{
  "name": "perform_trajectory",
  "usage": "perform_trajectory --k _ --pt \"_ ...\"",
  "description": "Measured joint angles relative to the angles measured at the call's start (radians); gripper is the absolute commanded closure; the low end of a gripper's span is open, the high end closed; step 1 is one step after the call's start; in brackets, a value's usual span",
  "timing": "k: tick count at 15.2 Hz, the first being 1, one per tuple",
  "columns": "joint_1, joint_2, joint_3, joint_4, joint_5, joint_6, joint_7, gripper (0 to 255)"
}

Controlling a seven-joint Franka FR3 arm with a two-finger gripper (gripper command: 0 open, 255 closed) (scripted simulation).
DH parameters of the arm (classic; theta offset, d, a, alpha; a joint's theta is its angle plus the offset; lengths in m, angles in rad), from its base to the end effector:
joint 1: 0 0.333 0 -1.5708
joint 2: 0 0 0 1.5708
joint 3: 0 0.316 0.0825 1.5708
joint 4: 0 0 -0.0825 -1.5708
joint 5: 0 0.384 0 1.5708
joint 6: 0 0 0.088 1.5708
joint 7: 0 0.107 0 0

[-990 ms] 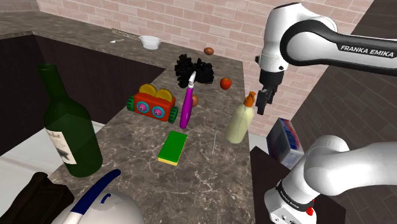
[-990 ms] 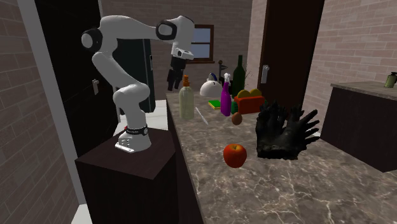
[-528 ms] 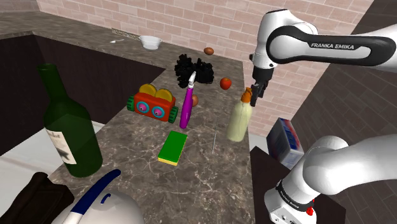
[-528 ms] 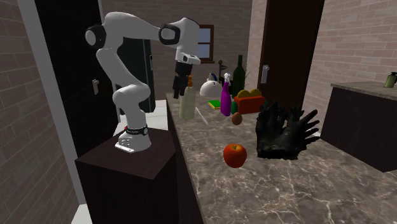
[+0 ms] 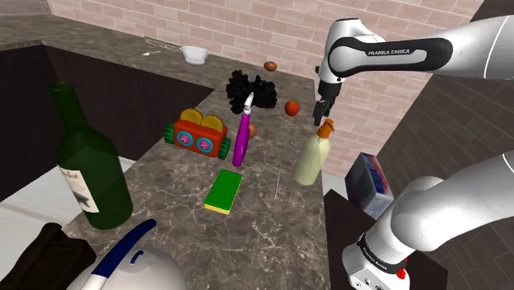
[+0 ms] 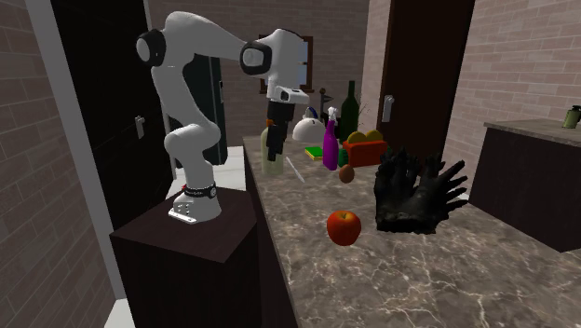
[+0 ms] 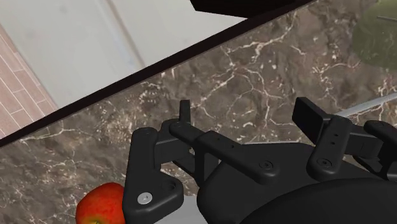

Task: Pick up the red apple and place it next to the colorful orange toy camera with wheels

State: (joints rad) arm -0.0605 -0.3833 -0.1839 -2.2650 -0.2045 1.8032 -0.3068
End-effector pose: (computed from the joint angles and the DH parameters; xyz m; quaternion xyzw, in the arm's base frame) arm 0.4120 -0.1265 0.5020 0.9949 0.0667 -0.0566 0.0510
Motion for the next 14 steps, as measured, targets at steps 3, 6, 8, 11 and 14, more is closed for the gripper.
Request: perform_trajectory --k 3,6,8,11,14 --pt "-0.005 0.093 -0.036 0.07 0.013 0.048 -0.055 0" --pt "-0.013 0.199 -0.073 0.149 0.037 0.1 -0.118 0" --pt "-0.019 0.258 -0.093 0.198 0.058 0.124 -0.159 0" --pt "-0.033 0.374 -0.12 0.3 0.105 0.157 -0.227 0" --pt "-0.049 0.473 -0.133 0.401 0.155 0.17 -0.285 0"
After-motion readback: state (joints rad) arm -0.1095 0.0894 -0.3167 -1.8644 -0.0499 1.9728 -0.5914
